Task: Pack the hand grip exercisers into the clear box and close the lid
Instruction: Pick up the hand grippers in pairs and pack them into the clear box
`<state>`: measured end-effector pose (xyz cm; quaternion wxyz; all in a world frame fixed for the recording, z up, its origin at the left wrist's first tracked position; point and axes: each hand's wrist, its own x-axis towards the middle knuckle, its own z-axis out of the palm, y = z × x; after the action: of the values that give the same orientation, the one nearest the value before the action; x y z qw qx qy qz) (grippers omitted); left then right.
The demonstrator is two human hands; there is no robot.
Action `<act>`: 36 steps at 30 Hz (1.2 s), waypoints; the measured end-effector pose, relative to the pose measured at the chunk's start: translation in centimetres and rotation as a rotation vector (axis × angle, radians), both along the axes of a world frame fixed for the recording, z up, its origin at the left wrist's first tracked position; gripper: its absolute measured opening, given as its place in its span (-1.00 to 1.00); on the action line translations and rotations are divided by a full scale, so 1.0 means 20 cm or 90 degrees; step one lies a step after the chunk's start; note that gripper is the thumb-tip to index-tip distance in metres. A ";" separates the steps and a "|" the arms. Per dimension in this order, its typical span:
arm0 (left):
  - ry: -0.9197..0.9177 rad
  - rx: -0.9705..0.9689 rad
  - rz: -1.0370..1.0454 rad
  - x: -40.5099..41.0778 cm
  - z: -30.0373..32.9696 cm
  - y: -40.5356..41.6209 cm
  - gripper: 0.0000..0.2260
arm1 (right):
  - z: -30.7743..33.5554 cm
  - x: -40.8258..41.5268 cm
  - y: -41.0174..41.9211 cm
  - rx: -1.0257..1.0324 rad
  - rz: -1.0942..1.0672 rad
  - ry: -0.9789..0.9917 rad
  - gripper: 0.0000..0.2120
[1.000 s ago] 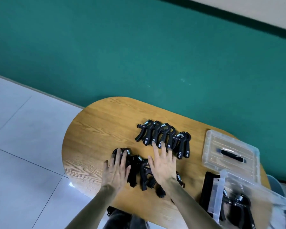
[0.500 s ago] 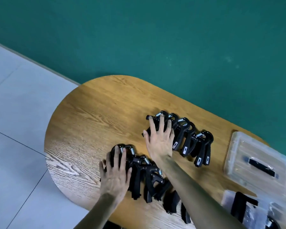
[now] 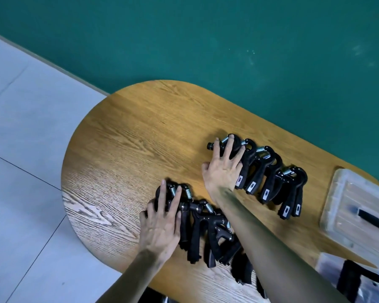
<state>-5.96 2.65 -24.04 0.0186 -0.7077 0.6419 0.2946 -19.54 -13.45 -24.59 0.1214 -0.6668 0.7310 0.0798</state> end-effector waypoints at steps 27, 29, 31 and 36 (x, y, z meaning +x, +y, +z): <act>-0.056 0.014 0.002 -0.07 0.55 -0.05 -0.18 | 0.60 -0.19 0.48 -0.068 0.087 0.001 -0.19; -0.057 0.009 -0.003 -0.14 0.64 -0.06 -0.15 | 0.70 -0.23 0.56 -0.068 0.078 -0.006 -0.19; -0.060 0.014 -0.013 -0.21 0.74 -0.07 -0.11 | 0.77 -0.28 0.62 -0.071 0.062 -0.012 -0.17; -0.094 -0.006 -0.043 -0.40 0.92 -0.09 -0.18 | 0.91 -0.45 0.70 -0.093 0.019 0.000 -0.18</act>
<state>-13.89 0.94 -5.67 0.0721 -0.7057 0.6635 0.2379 -28.51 0.52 -6.31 0.0712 -0.6846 0.7249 0.0282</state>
